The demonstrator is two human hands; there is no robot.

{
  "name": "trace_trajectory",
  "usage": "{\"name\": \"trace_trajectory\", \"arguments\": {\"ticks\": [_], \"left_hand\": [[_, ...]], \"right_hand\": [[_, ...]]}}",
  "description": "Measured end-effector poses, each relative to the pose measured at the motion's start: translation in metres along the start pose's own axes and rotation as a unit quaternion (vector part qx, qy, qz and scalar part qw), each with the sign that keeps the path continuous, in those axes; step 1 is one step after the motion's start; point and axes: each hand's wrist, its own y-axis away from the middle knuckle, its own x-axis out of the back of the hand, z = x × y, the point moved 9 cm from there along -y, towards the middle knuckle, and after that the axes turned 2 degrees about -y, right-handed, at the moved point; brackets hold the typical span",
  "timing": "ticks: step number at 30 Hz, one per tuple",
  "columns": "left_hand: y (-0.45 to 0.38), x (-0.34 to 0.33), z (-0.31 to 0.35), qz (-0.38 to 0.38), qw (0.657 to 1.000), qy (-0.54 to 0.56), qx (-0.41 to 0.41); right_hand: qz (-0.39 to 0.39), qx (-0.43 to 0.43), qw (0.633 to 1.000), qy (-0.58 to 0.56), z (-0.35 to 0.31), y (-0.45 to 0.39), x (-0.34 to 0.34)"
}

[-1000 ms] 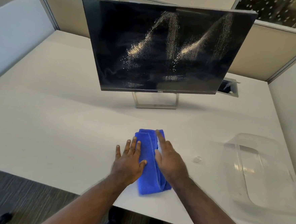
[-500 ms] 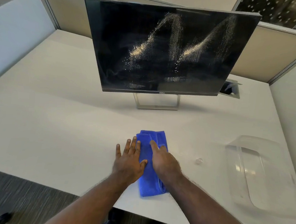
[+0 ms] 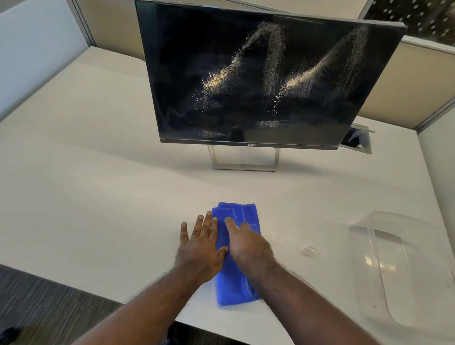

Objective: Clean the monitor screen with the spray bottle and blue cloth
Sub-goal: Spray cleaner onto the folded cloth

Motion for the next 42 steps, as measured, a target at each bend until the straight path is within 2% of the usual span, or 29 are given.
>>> {"name": "trace_trajectory", "arguments": {"ticks": [5, 10, 18, 28, 33, 42], "left_hand": [[-0.001, 0.000, 0.001, -0.009, 1.000, -0.007, -0.003], [-0.001, 0.003, 0.001, -0.009, 1.000, -0.007, -0.003], [-0.001, 0.007, -0.002, -0.014, 1.000, 0.005, 0.007], [-0.002, 0.010, 0.002, -0.022, 1.000, 0.013, 0.008], [-0.003, 0.009, 0.003, -0.022, 1.000, 0.011, 0.005], [0.001, 0.005, -0.001, -0.027, 1.000, 0.002, 0.011]], "right_hand": [[0.021, -0.009, 1.000, 0.003, -0.007, 0.002, 0.005], [-0.002, 0.005, 0.999, 0.032, -0.012, -0.003, 0.005], [0.015, 0.009, 1.000, 0.003, -0.023, -0.012, 0.017], [0.016, -0.029, 0.999, -0.004, 0.025, -0.011, 0.032], [-0.014, -0.036, 0.999, 0.018, 0.033, 0.001, 0.018], [0.004, 0.032, 0.999, -0.005, -0.010, 0.003, 0.011]]}}
